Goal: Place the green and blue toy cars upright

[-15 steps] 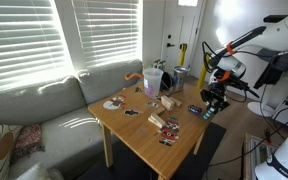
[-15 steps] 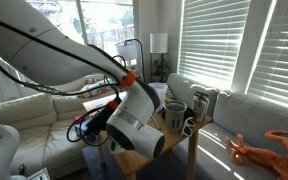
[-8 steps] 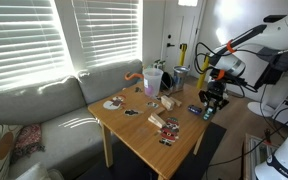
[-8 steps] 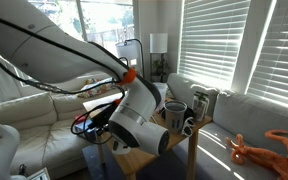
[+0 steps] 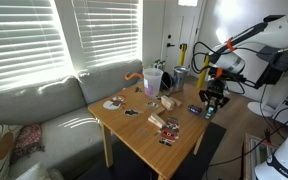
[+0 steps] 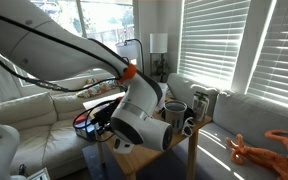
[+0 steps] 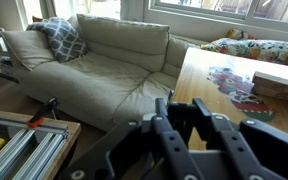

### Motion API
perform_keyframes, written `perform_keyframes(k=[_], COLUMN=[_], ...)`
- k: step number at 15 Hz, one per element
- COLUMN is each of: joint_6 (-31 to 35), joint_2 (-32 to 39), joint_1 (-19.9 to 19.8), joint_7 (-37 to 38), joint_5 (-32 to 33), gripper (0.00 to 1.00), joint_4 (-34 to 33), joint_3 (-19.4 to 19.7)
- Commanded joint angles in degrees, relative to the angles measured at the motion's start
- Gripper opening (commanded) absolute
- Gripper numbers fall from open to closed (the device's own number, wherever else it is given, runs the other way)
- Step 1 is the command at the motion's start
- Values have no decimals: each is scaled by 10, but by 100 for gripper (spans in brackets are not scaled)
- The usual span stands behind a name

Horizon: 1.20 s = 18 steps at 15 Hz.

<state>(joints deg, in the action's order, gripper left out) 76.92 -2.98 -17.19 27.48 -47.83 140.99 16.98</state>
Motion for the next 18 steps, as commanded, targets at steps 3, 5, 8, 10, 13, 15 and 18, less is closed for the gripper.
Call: perform_keyframes(k=[3, 5, 8, 10, 13, 15, 18], joint_6=[25, 33, 61, 82, 107, 113, 119], joint_2=[1, 2, 0, -4, -9, -10, -20], joint_1=[-9, -12, -16, -17, -16, -14, -13], joint_7=[7, 4, -1, 0, -1, 1, 12], joint_5=[41, 54, 61, 52, 34, 27, 17], gripper=[8, 8, 8, 8, 8, 8, 8], joint_4=[-7, -10, -11, -9, -5, -3, 3], joint_3=[5, 6, 9, 9, 10, 8, 6])
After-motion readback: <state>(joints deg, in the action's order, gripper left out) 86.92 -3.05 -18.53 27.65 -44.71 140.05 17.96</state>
